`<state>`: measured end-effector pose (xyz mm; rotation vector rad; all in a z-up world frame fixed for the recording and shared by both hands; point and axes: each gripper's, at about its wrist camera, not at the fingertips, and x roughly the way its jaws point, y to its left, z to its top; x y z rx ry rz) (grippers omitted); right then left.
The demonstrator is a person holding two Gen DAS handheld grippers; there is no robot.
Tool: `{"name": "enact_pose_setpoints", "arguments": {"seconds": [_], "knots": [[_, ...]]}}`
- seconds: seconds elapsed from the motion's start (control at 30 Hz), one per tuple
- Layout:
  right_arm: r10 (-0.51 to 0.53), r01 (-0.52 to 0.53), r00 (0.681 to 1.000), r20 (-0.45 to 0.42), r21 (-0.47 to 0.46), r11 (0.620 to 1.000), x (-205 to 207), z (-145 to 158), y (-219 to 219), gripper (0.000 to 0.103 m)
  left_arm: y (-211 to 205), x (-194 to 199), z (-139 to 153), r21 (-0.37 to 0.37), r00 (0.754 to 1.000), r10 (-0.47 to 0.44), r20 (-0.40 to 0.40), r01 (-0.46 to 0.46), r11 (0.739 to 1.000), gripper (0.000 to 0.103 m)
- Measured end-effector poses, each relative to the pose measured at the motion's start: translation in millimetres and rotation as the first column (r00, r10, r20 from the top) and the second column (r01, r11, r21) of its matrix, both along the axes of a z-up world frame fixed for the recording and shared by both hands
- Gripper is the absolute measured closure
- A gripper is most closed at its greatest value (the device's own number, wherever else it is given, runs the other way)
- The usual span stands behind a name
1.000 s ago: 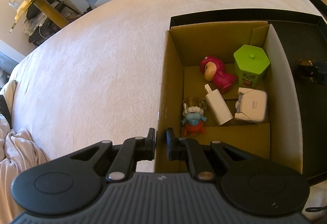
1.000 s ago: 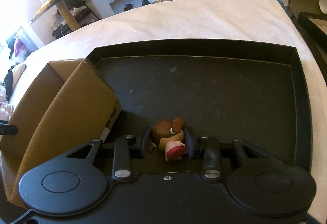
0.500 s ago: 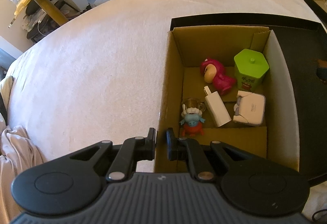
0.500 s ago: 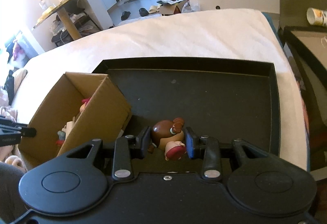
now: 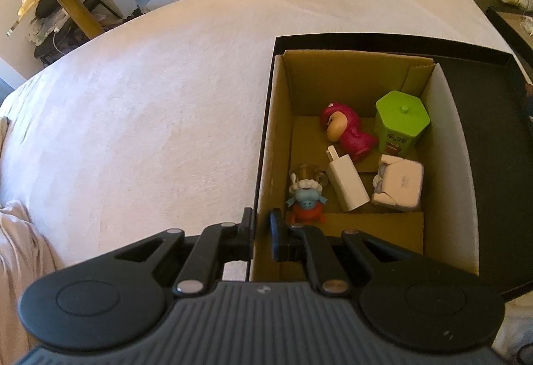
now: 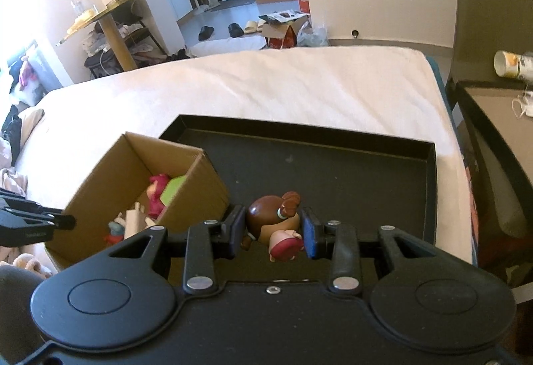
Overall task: Organize rigid objects
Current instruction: 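Lift the brown figure with the right gripper over the box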
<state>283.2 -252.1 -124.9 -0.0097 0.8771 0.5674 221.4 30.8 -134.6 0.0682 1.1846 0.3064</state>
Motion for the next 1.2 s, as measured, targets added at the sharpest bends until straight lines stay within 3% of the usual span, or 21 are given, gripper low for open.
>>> {"name": "enact_pose_setpoints", "arguments": {"seconds": [0.43,1.2], "knots": [[0.031,-0.029,0.998,0.061,-0.042,0.999,-11,31,29,0.068,11,-9,-1,-0.07,0.999,-0.002,0.04,0.005,0.998,0.095],[0.163,-0.153,0.983,0.087,-0.103,0.983,-32,51,99,0.067,35,-22,-2,-0.211,0.993,0.028,0.112,-0.004,0.978,0.096]]}}
